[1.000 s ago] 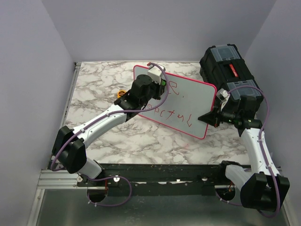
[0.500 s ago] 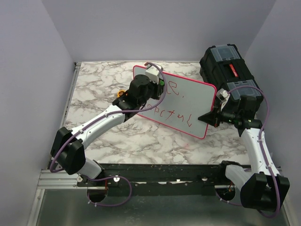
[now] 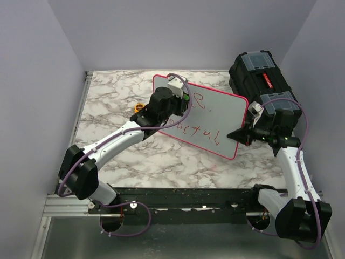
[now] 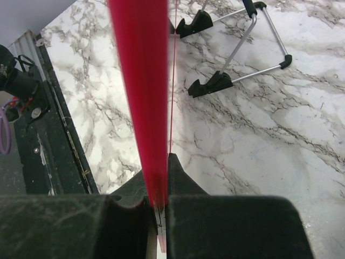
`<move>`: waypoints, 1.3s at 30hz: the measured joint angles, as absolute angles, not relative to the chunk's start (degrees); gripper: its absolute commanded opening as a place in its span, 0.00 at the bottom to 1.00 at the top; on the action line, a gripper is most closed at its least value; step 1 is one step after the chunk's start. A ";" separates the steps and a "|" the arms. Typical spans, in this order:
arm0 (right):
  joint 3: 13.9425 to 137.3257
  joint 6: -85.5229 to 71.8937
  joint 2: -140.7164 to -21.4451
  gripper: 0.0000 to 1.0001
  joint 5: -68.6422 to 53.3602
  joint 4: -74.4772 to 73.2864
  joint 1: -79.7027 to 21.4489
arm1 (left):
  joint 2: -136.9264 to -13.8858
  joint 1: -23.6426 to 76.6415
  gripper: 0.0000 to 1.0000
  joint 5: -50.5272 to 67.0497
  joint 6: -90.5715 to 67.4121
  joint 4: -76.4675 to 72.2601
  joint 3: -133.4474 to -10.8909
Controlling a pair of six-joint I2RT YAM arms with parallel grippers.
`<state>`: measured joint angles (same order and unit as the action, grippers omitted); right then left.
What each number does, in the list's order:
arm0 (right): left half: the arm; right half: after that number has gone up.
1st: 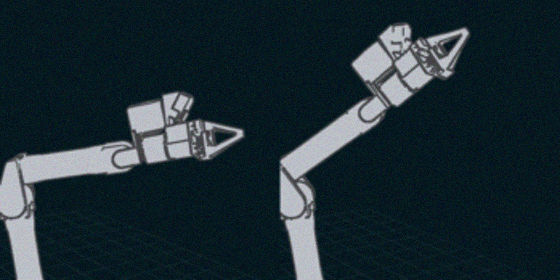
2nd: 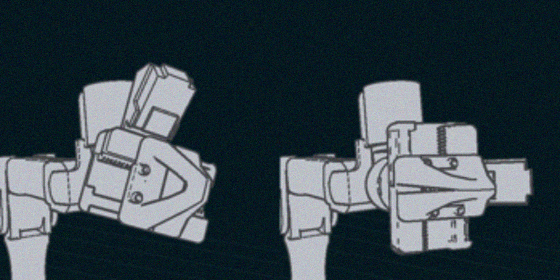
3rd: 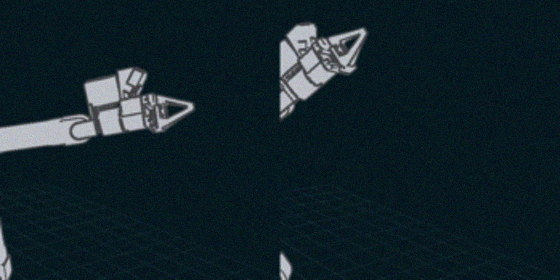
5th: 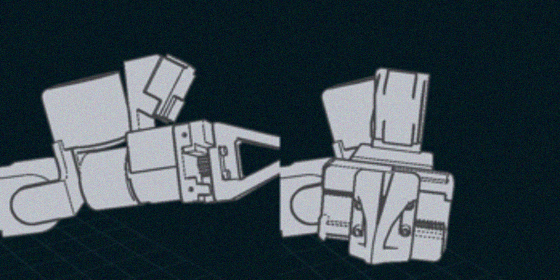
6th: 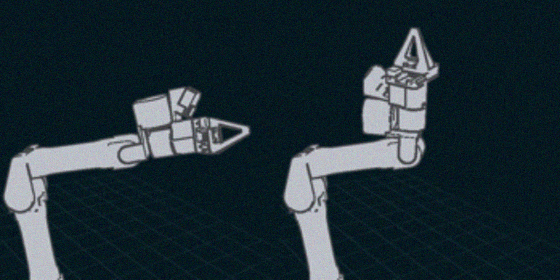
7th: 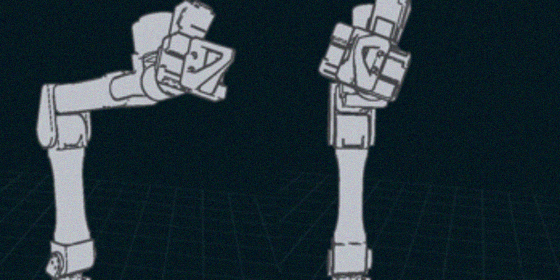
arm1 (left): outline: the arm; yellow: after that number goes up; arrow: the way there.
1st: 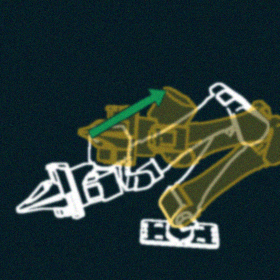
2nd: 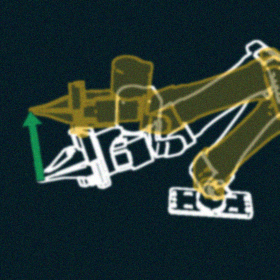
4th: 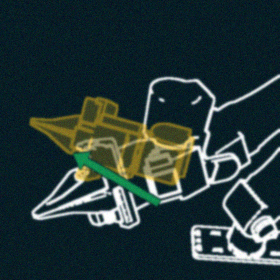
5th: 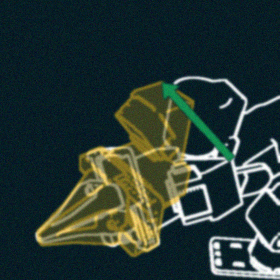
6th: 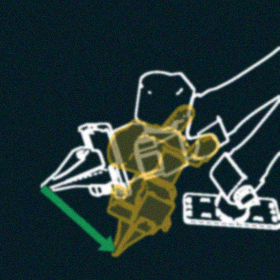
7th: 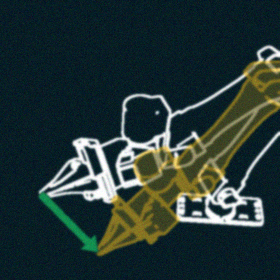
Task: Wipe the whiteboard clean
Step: Erase the whiteboard using the whiteboard eraser.
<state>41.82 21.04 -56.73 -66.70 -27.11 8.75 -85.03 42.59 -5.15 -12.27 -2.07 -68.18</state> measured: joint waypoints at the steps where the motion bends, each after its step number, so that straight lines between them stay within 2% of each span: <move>1: 41.82 21.06 -56.73 0.01 -66.70 -27.11 8.75 | -84.84 41.93 0.00 -5.10 -12.29 -2.04 -67.94; 8: 41.82 21.04 -56.73 0.00 -66.70 -27.11 8.75 | -84.55 39.90 0.00 -5.10 -12.91 -1.80 -67.64; 20: 41.82 20.99 -56.73 0.01 -66.67 -27.14 8.75 | -85.71 45.82 0.00 -5.80 -13.32 -2.04 -67.83; 32: 41.82 20.95 -56.73 0.00 -66.70 -27.11 8.75 | -84.20 37.95 0.00 -4.38 -14.04 -2.04 -66.52; 39: 41.82 21.02 -56.73 0.00 -66.67 -27.11 8.75 | -84.73 42.70 0.00 -5.43 -14.68 -2.31 -66.65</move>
<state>41.82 21.02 -56.73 -66.67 -27.11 8.75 -84.73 42.70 -5.43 -14.68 -2.31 -66.65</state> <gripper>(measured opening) 0.060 0.068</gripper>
